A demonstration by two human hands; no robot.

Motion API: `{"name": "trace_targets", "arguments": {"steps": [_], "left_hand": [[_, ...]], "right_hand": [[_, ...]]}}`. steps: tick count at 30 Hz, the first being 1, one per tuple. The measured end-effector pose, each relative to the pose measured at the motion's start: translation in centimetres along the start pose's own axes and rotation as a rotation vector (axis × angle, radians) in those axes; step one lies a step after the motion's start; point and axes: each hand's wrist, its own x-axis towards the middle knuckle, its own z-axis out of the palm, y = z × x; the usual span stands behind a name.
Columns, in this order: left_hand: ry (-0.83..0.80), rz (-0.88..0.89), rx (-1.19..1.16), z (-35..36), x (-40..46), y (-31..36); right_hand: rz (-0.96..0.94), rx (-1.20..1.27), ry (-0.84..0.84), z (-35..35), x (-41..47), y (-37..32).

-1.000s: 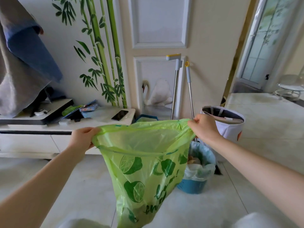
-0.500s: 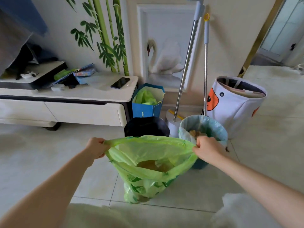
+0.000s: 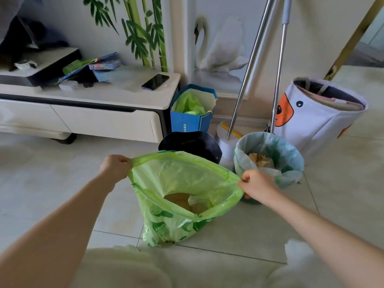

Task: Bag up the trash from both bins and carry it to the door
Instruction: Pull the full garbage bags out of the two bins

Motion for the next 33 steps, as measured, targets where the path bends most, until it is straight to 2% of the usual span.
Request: {"name": "trace_targets", "arguments": {"steps": [4,8,10,15,19,23,26,29,33], "left_hand": [[0.086,0.053,0.076,-0.3,-0.7,1.1],[0.251,0.146,0.395,0.4,-2.7,3.2],[0.273,0.202,0.448,1.4,-3.8,4.2],[0.166,0.359,0.424,4.8,-5.7,5.2],[0.100,0.498,0.460,7.9,-7.0,6.6],[-0.003,0.621,0.441,12.0,-7.4,9.0],[-0.067,0.750,0.545,15.6,-7.3,11.0],[-0.143,0.771,0.598,19.5,-6.7,12.7],[-0.222,0.723,0.508,25.4,-5.4,14.5]], "right_hand": [[-0.012,0.066,-0.012,0.1,0.6,-0.9],[0.002,0.134,-0.044,-0.1,0.4,-0.6],[0.026,0.186,-0.062,-0.6,0.2,-0.3],[0.062,0.281,-0.059,-2.5,-0.1,0.6],[0.111,0.266,-0.061,-3.9,0.6,2.2],[0.202,0.296,-0.041,-5.7,2.2,5.8],[0.275,0.256,-0.014,-6.1,3.5,9.3],[0.335,0.240,0.015,-6.6,4.8,12.5],[0.408,0.321,0.070,-6.8,7.0,16.3]]}}
